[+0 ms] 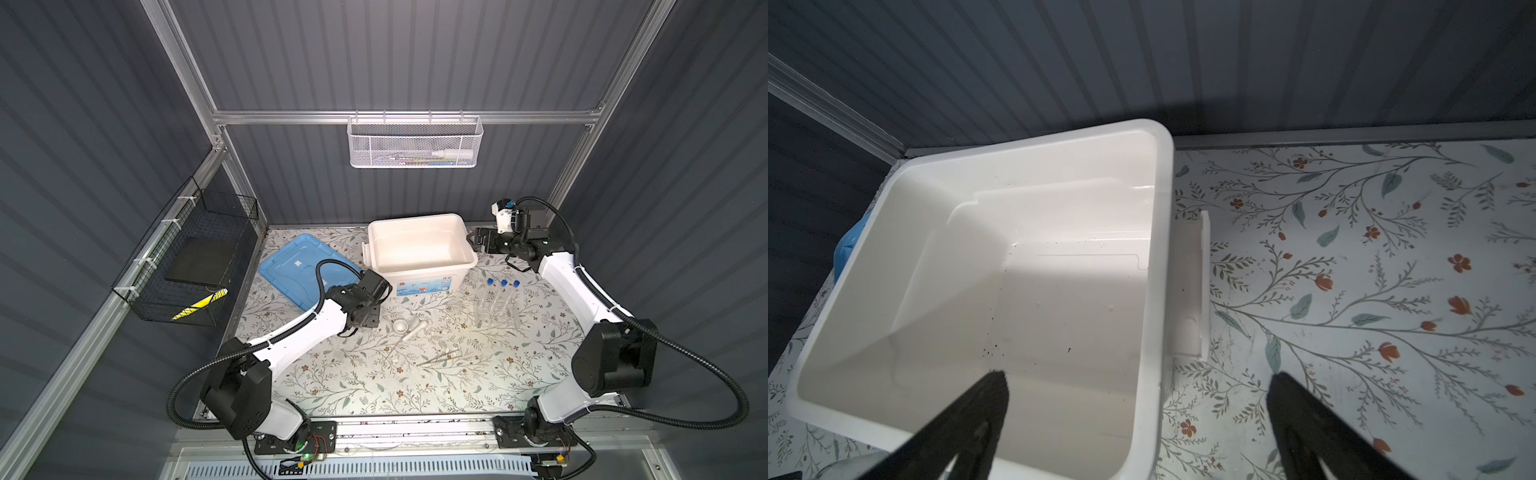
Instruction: Organize the chemistry lab equipment
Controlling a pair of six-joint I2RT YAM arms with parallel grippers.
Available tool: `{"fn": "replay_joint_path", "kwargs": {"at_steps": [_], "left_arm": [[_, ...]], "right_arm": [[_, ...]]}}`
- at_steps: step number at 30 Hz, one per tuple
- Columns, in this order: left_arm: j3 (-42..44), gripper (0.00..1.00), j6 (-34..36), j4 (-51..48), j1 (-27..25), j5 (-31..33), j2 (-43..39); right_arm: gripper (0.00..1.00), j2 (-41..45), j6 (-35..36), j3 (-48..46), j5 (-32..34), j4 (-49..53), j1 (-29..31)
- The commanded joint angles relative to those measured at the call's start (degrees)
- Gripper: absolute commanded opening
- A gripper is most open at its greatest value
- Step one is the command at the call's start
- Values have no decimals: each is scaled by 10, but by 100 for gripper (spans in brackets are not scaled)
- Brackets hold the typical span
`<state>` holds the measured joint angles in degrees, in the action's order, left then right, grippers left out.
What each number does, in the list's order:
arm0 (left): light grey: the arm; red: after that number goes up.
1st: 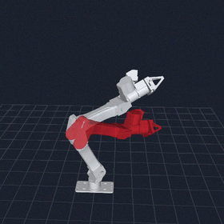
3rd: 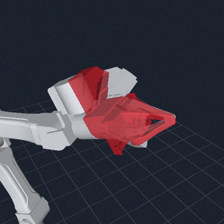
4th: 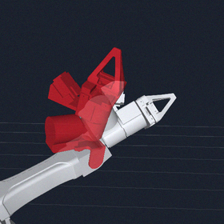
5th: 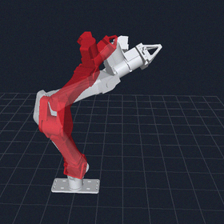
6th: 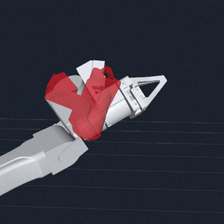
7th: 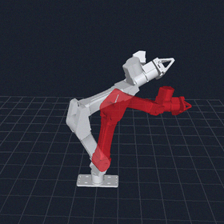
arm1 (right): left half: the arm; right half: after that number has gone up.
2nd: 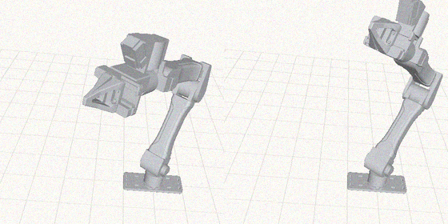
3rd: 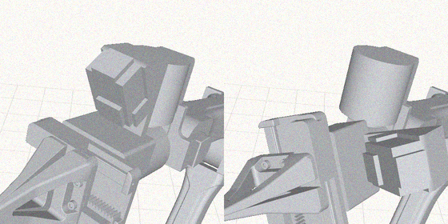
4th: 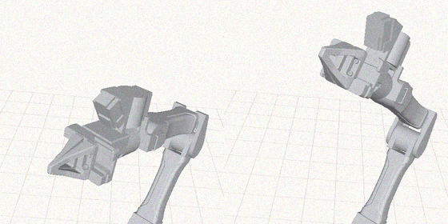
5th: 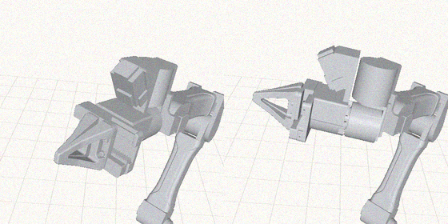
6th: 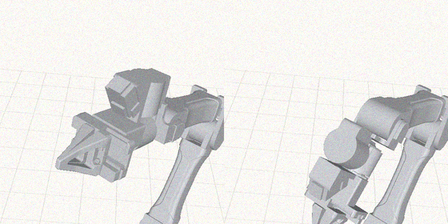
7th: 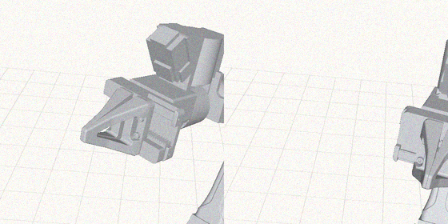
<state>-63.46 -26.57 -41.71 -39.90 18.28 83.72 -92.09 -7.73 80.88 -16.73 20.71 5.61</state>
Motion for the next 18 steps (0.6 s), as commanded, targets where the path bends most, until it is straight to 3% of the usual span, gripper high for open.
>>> {"fn": "replay_joint_path", "kwargs": {"at_steps": [1,18], "left_arm": [[-43,30,26,-35,4,11,-26],[-272,30,123,-107,4,21,16]], "right_arm": [[99,3,-7,-6,-10,-7,-3],[99,6,-13,-20,-20,-20,-4]]}}
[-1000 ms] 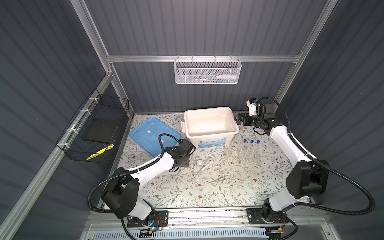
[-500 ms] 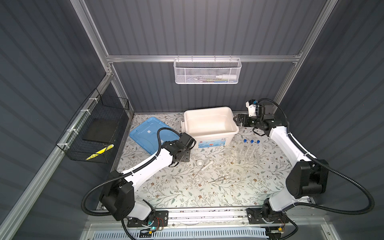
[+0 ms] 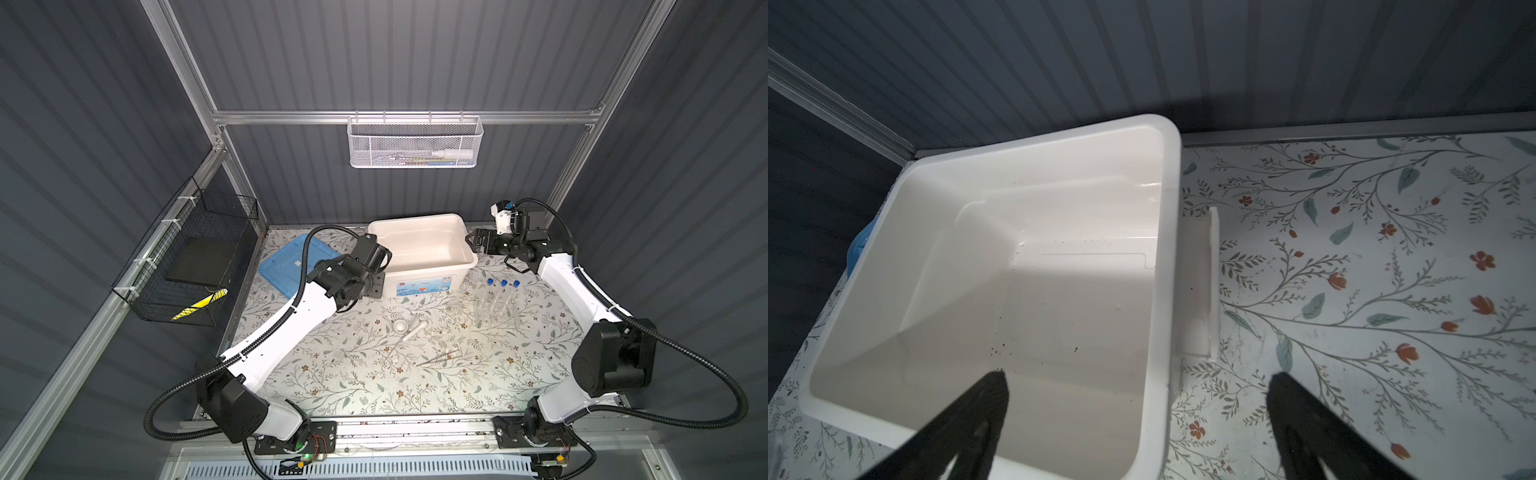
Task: Organize the chemistry lab equipment
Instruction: 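Lift the glass bottle with the left gripper and carry it over the white bin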
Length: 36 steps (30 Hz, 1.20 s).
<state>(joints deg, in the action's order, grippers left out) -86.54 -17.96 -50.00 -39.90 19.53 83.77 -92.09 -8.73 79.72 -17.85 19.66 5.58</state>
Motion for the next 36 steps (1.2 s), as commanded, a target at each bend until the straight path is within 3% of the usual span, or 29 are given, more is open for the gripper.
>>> {"fn": "replay_joint_path", "kwargs": {"at_steps": [1,13,24,36], "left_arm": [[-58,30,45,-27,4,9,24],[-259,31,134,-53,7,4,185],[-414,30,165,-91,34,-43,342],[-418,28,158,-69,58,-77,416]], "right_arm": [[99,8,-4,-9,-8,-10,-4],[99,16,-7,-30,-9,-26,-5],[99,14,-13,-52,-39,-43,-6],[99,13,-11,-60,-39,-47,-7]]}}
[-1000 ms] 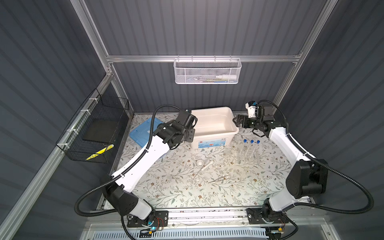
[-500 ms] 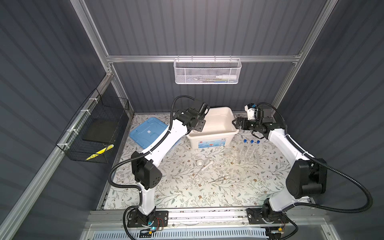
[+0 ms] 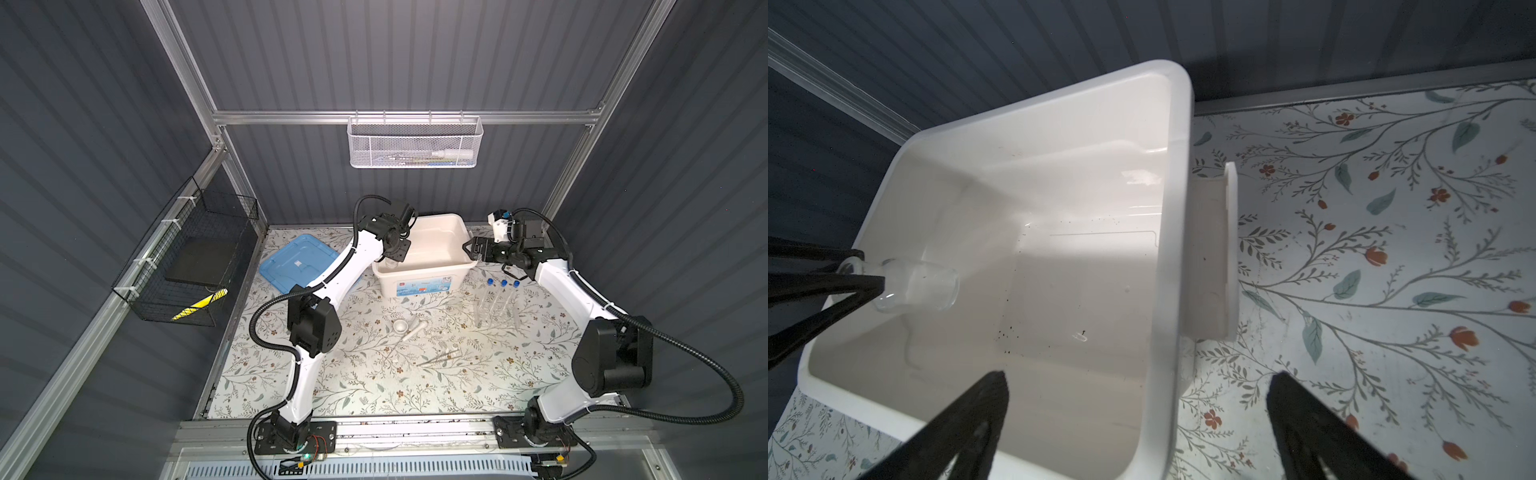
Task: Organize the chemistry lab equipment
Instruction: 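Lift the glass bottle with the left gripper and carry it over the white bin, then lower the bottle into the bin and open the left gripper while right releases the rim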
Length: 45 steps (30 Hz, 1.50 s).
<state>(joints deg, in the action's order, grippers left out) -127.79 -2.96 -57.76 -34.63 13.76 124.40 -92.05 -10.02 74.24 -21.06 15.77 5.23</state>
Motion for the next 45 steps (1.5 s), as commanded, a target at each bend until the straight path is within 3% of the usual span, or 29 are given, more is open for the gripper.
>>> {"fn": "replay_joint_path", "kwargs": {"at_steps": [1,45], "left_arm": [[-1,28,7,16,6,-20,12],[0,27,-39,31,26,-84,115]], "right_arm": [[99,12,2,-6,-7,-8,-4],[99,6,0,-13,-14,-10,-8]]}}
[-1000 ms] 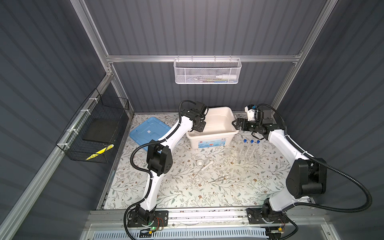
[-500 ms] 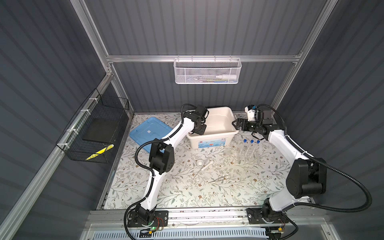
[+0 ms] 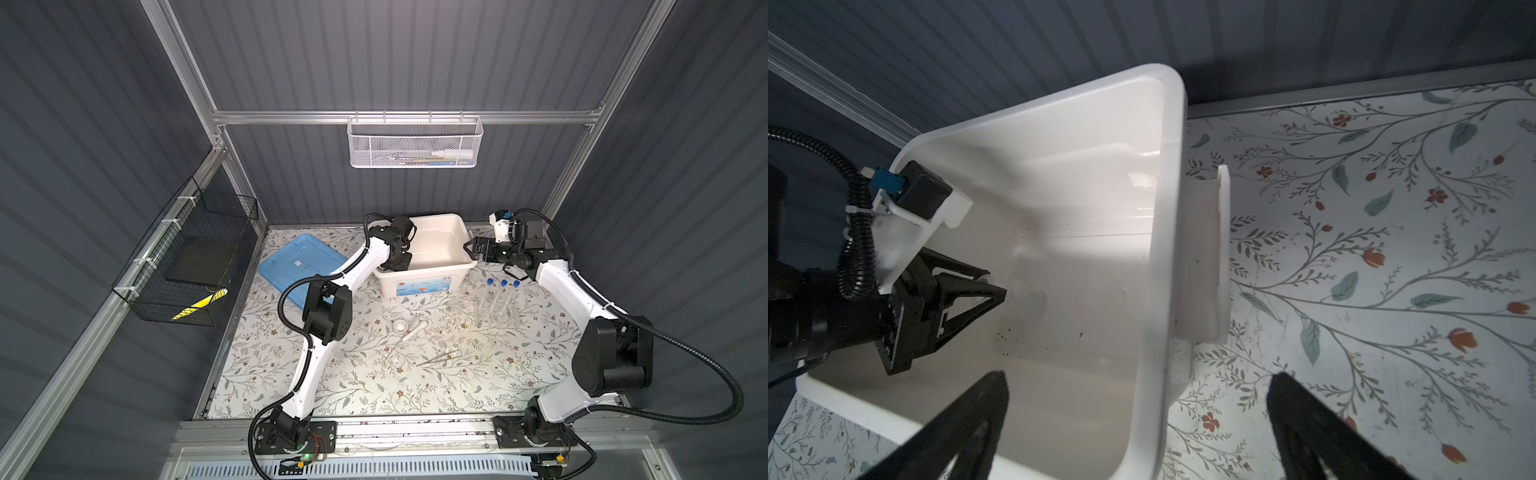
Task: Organize the chemistry lab equipment
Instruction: 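Lower the bottle into the bin and open the left gripper while right releases the rim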
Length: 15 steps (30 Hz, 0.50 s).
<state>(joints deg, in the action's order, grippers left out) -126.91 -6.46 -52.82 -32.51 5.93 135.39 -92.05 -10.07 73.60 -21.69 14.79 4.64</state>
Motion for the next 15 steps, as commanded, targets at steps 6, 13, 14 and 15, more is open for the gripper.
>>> {"fn": "replay_joint_path", "kwargs": {"at_steps": [6,13,14,15], "left_arm": [[15,27,0,-19,4,0,-6],[11,33,1,-20,4,-1,-12],[11,34,1,-19,5,-1,-13],[9,36,0,-19,4,-2,-14]], "right_arm": [[99,3,-2,-5,-10,0,-2],[99,9,0,-6,-14,1,-3],[99,10,0,-6,-16,1,-2],[99,12,0,-6,-17,2,-2]]}}
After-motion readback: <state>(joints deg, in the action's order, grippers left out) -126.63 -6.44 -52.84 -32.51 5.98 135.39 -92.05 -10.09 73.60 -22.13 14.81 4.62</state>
